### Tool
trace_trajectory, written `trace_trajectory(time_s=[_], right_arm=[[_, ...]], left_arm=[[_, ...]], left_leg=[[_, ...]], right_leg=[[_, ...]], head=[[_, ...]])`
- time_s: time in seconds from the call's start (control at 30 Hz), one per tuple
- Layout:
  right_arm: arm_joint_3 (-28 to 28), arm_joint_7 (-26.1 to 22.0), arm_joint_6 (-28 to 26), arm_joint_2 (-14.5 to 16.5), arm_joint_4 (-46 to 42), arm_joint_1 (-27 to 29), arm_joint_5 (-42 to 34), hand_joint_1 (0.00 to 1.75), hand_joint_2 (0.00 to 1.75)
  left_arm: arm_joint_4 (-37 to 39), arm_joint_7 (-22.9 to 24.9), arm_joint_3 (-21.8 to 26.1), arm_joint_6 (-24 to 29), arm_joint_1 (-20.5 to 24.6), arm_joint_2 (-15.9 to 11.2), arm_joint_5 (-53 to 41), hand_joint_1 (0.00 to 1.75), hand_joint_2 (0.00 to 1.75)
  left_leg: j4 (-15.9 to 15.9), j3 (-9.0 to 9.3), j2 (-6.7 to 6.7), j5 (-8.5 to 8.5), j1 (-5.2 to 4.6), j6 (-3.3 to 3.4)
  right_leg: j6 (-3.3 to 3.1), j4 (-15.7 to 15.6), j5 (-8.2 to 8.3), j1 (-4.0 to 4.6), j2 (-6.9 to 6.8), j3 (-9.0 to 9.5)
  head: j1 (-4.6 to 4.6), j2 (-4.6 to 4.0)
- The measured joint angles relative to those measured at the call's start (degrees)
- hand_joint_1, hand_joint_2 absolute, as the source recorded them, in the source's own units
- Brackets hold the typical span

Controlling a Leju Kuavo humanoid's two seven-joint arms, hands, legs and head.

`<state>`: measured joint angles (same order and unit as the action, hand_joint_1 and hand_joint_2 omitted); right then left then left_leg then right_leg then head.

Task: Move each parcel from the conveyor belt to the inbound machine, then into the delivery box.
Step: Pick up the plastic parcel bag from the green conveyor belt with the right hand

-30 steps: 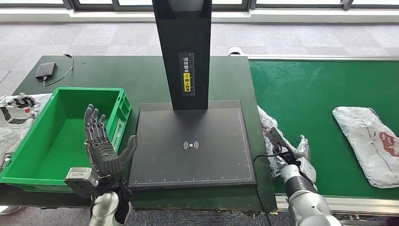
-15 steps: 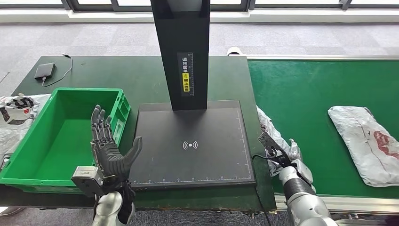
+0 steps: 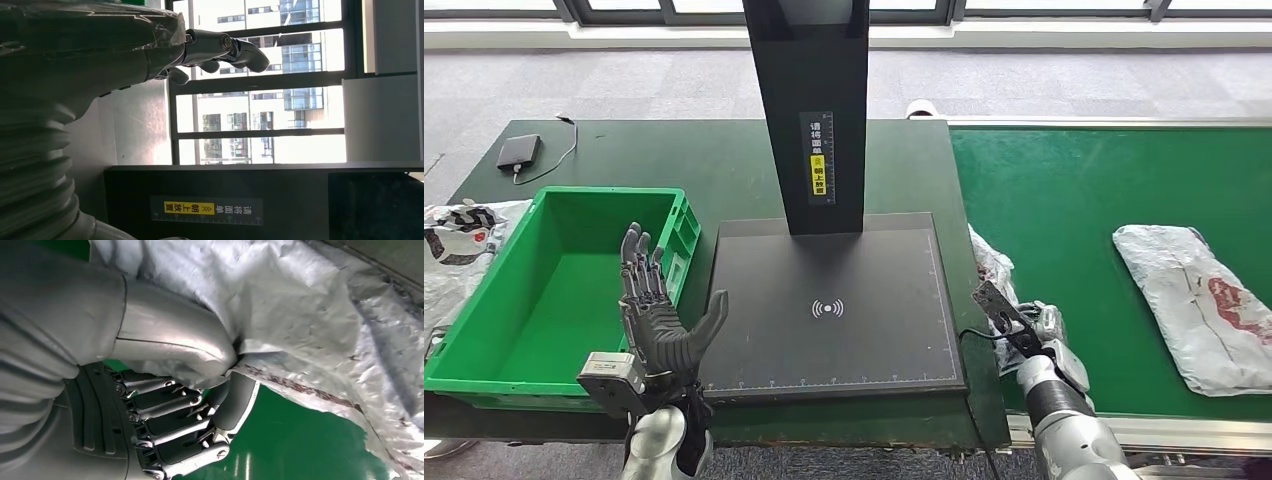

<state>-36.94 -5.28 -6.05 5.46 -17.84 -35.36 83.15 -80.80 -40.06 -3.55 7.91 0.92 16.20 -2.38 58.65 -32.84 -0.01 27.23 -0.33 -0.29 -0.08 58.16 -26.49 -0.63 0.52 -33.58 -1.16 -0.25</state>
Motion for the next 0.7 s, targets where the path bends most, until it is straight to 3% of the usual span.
trace_trajectory(time_s=[0.47,0.6,0.7], right_arm=[[0.0,-3.6,-2.6,0.1,0.0,0.2,-1.9,1.75,1.75],[0.0,-6.5,-7.7,0.6,-0.3,0.4,-3.1,1.75,1.75],[0.4,-11.4,-15.0,1.9,-1.9,0.6,-5.4,1.75,1.75]], left_arm=[[0.2,0.0,0.0,0.5,0.0,0.0,-0.1,0.0,1.75],[0.1,0.0,0.0,0.9,0.0,0.0,-0.1,0.0,1.75],[-0.2,0.0,0.0,1.1,-0.1,0.0,-0.1,0.0,1.75]], left_leg=[[0.0,-0.02,-0.02,0.05,0.0,-0.05],[0.0,-0.04,-0.01,0.05,0.0,-0.05],[0.0,-0.06,-0.01,0.04,0.0,-0.05]], right_leg=[[-0.01,0.0,-0.02,0.0,-0.01,-0.01],[-0.01,0.0,-0.02,0.0,-0.01,-0.01],[-0.01,0.0,-0.01,0.0,0.0,-0.04]], head=[[0.0,0.0],[0.0,0.0],[0.0,-0.01]])
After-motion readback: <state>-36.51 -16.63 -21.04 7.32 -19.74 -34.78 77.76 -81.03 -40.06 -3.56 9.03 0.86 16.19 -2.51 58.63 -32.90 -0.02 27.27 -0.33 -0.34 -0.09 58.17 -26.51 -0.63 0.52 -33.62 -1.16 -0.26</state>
